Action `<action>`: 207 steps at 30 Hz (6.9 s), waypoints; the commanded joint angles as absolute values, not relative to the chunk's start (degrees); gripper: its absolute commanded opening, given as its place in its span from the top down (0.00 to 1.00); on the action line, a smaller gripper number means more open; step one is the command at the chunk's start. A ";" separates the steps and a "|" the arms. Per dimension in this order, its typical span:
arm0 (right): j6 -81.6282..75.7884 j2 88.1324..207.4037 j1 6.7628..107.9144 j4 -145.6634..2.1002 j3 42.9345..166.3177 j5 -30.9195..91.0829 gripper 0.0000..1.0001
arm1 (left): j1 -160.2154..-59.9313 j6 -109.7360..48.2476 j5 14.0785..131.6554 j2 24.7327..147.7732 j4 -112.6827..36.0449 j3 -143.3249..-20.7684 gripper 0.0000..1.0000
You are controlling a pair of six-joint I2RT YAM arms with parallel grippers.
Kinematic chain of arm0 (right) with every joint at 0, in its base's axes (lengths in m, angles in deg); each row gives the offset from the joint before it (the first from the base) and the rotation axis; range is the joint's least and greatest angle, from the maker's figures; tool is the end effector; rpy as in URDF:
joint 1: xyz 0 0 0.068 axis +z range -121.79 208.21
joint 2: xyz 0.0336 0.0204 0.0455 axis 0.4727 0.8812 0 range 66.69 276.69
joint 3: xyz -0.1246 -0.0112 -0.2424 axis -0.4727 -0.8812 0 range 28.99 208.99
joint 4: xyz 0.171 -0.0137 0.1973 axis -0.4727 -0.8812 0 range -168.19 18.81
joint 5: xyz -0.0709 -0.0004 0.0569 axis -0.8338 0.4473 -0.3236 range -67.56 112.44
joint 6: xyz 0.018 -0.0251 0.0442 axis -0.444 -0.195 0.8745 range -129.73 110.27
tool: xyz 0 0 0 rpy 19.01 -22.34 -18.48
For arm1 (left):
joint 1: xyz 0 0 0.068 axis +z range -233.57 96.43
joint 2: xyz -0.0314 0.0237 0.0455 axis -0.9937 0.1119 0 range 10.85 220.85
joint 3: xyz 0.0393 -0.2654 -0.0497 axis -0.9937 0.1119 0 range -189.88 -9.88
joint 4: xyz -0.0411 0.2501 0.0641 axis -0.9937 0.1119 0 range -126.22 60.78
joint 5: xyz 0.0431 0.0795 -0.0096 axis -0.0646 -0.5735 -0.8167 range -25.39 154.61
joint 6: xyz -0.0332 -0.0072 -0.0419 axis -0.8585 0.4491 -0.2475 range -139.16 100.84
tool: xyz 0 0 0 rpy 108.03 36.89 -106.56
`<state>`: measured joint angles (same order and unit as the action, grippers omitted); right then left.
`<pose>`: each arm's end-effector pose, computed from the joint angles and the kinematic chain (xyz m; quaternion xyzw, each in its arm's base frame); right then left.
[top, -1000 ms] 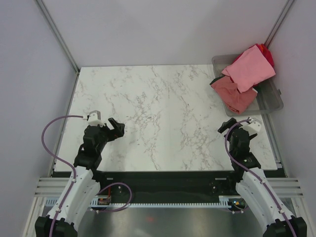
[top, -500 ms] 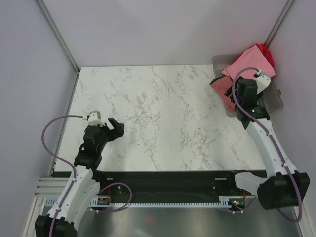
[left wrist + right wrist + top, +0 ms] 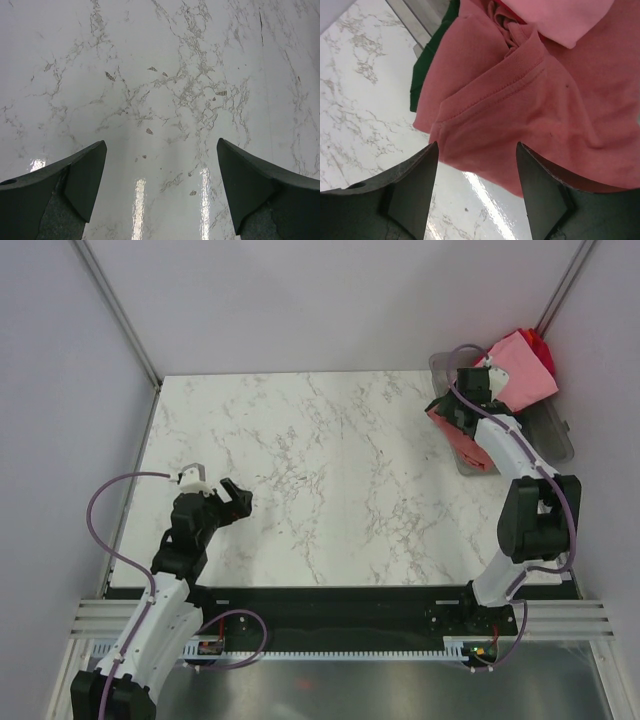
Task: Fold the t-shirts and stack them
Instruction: Grab the tshirt from the pile, then move the tshirt to the center of the board, then flatten the tshirt out
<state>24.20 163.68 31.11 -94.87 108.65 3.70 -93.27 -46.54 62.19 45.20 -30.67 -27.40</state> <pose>0.3852 0.0080 0.2891 0.3053 0.8471 -0.0114 0.4349 0.1533 -0.0247 0.2073 -0.1392 0.8190 -0.1603 0.5330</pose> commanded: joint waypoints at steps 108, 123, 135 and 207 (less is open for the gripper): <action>16.02 177.17 50.18 -87.97 110.82 2.31 1.00 | -83.66 -58.63 49.75 90.66 -13.98 -54.00 0.98; 16.11 175.85 50.10 -90.87 108.45 -3.40 0.21 | -83.66 -58.01 49.14 89.77 -14.42 -52.68 0.98; 17.51 176.29 50.01 -91.57 110.11 -1.02 1.00 | -83.75 -56.43 50.98 89.33 -15.30 -53.64 0.98; 20.15 170.07 41.92 -84.29 124.73 13.81 0.04 | -83.66 -58.98 58.46 108.07 -4.75 -98.60 0.00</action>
